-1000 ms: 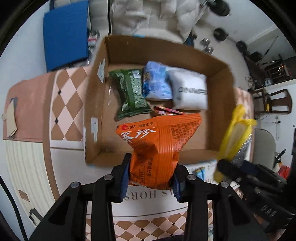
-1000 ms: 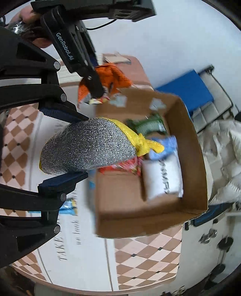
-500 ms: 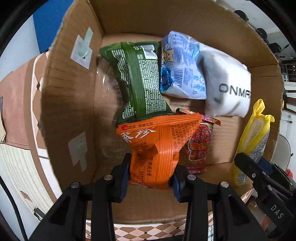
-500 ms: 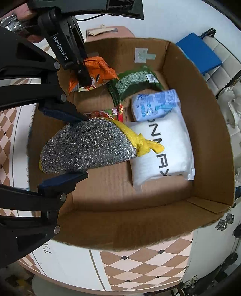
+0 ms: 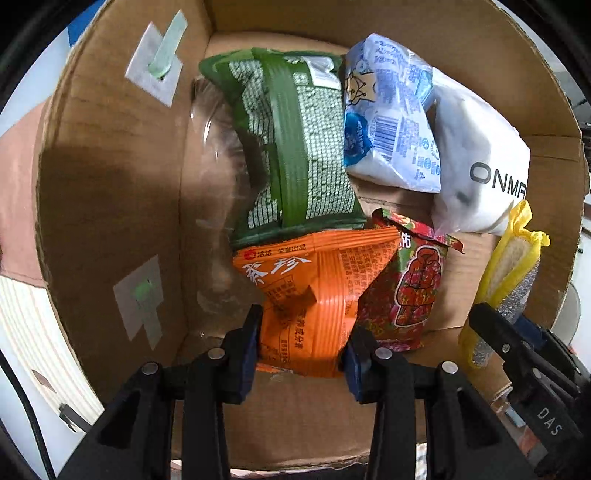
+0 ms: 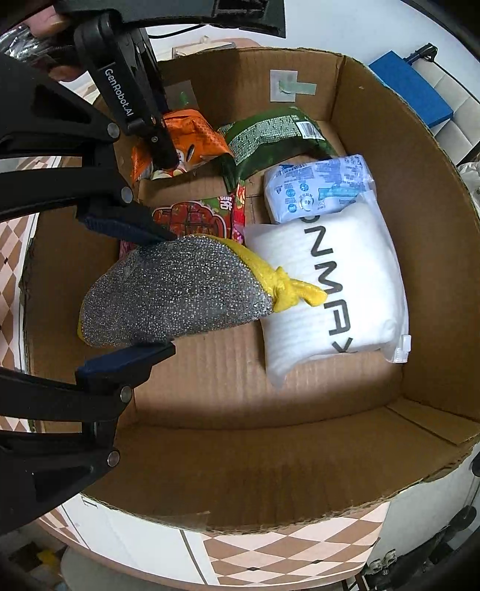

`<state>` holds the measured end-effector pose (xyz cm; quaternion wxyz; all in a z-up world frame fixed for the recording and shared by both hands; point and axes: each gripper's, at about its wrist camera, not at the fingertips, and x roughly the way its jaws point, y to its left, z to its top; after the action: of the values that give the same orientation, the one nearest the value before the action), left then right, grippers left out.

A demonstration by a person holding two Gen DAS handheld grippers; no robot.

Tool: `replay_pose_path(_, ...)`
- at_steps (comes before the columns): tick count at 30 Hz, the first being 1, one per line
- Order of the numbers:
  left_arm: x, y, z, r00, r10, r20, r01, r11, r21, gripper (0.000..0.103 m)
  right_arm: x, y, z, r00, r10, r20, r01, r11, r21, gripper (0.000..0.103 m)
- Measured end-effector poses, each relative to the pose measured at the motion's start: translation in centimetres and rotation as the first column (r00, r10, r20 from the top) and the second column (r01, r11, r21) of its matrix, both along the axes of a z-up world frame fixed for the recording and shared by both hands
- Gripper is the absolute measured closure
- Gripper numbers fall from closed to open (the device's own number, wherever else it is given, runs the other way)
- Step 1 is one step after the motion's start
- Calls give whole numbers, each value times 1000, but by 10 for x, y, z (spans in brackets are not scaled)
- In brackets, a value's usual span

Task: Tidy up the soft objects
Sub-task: 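Place orange bag in box with left gripper while right gripper drops sponge in, then grasp lavender towel with left gripper while right gripper grasps blue snack stick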

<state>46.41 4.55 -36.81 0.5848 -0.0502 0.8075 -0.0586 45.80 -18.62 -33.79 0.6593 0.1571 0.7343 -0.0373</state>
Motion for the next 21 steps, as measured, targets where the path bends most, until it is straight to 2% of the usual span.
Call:
replay_pose_path(2,-6,8,-4,998,53,-39,-54,998,-37,60,1,1,-4,1000,-3,-12,3,1000,10,46)
replay_pose_path(3,-7,11,-2,996,72,-43,-75,996,-51,53,2,0,-5,1000,-9,-16,9,1000,23,46)
replay_pose_path(4,-8,13,1,997,76,-30,-78,996,-51,49,1,-3,-7,1000,-17,-23,18,999,37,45)
replay_pose_path(5,-7,14,5,997,72,-14,-73,996,-43,40,0,-5,-9,999,-24,-32,26,999,47,45)
replay_pose_path(7,-8,15,15,998,68,14,-67,997,-50,36,0,-7,-10,999,-29,-41,32,998,58,44)
replay_pose_path(8,-6,15,21,998,65,20,-64,997,-53,35,-1,-8,-9,999,-25,-44,28,998,54,40)
replay_pose_path(9,-7,14,26,998,60,33,-59,997,-50,27,-1,-8,-8,999,-21,-45,23,999,48,36)
replay_pose_path(11,-9,13,41,996,39,80,-37,999,-34,9,-2,-8,-4,999,-10,-38,11,999,37,17)
replay_pose_path(15,-17,9,70,987,16,158,-13,1000,-17,8,-4,-7,11,1000,4,-11,-4,1000,18,12)
replay_pose_path(17,-23,8,85,980,10,198,-8,1000,-10,7,-8,-4,24,1000,10,11,-10,1000,9,0)
replay_pose_path(21,-36,5,113,964,7,264,-7,1000,-2,7,-18,1,49,997,36,73,-33,999,-39,0)
